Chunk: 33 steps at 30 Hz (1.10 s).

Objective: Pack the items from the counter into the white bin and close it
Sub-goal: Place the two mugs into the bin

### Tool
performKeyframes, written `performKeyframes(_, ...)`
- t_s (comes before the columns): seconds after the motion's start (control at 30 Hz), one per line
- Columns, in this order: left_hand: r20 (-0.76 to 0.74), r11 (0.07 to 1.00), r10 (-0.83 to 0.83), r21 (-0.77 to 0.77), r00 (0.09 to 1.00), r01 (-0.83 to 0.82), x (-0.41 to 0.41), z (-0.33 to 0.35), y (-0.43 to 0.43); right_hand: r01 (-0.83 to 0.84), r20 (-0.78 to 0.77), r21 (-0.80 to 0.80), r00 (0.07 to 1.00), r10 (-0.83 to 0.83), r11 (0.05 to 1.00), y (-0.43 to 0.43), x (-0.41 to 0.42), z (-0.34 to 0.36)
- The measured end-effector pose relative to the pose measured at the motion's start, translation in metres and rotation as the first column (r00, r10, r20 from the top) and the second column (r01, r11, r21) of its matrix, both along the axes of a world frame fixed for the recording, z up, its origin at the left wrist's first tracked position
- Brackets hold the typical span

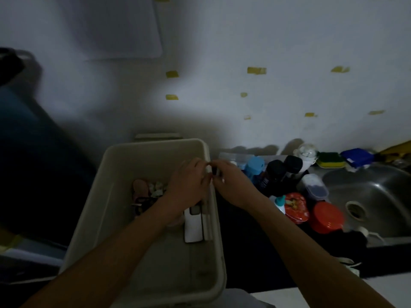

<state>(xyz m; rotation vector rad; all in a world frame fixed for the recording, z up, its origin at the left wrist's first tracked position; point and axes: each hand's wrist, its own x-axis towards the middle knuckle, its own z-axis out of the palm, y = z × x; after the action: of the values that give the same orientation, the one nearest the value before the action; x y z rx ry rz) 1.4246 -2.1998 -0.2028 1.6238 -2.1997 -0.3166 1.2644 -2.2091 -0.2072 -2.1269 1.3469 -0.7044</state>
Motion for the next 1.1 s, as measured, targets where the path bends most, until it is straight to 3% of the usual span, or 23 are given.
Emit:
performKeyframes(0.23, 0.029, 0.995, -0.079, -0.052, 0.996, 0.081, -0.063, -0.004, -0.006, 0.081, -0.006, 0.068, 0.997, -0.081, 0.994, 0.0, -0.079, -0.023)
performKeyframes(0.5, 0.126, 0.995, -0.082, 0.071, 0.989, 0.074, -0.105, -0.04, 0.015, 0.004, -0.046, 0.186, 0.999, 0.005, 0.983, 0.006, -0.106, -0.067)
performKeyframes(0.73, 0.011, 0.97, 0.185, 0.16, 0.983, -0.184, -0.147, -0.07, 0.054, -0.108, -0.029, 0.179, 0.993, 0.115, 0.978, 0.011, -0.133, -0.097)
performKeyframes(0.9, -0.076, 0.874, 0.412, 0.312, 0.908, -0.371, -0.161, -0.106, 0.087, -0.112, -0.088, 0.215, 0.987, 0.133, 0.97, 0.013, -0.141, -0.12)
performKeyframes(1.1, -0.24, 0.818, 0.518, 0.421, 0.821, -0.393, -0.159, -0.142, 0.114, -0.257, -0.085, 0.286, 0.953, 0.292, 0.923, 0.028, -0.118, -0.143)
